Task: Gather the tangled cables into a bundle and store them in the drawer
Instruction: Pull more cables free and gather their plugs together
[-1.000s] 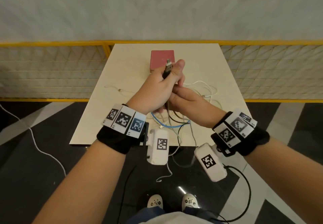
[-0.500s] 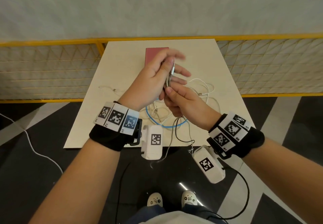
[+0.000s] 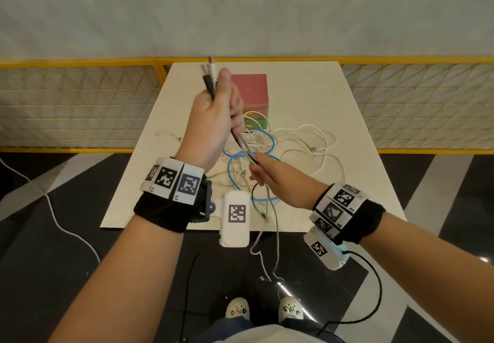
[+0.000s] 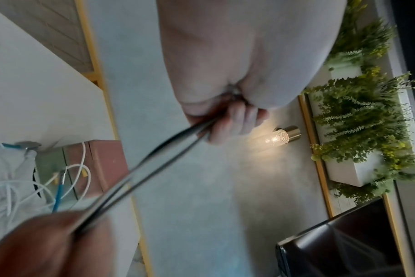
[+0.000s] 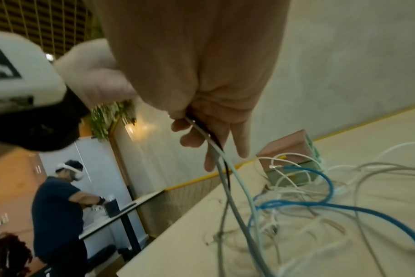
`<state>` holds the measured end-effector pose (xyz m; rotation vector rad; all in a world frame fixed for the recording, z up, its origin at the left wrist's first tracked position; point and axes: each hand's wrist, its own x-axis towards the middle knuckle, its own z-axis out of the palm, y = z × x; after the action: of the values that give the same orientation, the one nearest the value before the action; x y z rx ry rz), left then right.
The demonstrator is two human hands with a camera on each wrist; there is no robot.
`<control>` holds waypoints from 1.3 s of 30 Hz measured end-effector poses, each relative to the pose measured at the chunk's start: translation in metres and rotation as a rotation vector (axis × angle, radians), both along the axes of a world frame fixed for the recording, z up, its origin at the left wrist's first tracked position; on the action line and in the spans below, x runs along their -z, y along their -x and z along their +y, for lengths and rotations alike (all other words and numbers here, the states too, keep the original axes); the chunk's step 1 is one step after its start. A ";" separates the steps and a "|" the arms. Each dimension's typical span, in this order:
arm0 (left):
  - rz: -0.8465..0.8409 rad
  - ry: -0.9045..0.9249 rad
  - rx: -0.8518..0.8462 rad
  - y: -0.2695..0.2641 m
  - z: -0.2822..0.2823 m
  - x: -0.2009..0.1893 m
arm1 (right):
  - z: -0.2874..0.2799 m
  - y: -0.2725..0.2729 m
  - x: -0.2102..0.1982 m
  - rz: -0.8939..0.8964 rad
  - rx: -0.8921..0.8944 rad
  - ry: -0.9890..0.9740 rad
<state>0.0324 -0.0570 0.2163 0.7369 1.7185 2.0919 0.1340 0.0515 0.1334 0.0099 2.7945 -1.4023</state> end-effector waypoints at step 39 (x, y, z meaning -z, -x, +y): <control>-0.274 0.414 -0.210 0.082 -0.020 0.080 | 0.036 0.194 0.132 -0.280 0.098 -0.279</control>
<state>-0.0495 -0.0774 0.1359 0.1475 2.0376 1.7640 -0.0596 0.0875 0.0017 0.3228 2.7528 -0.9278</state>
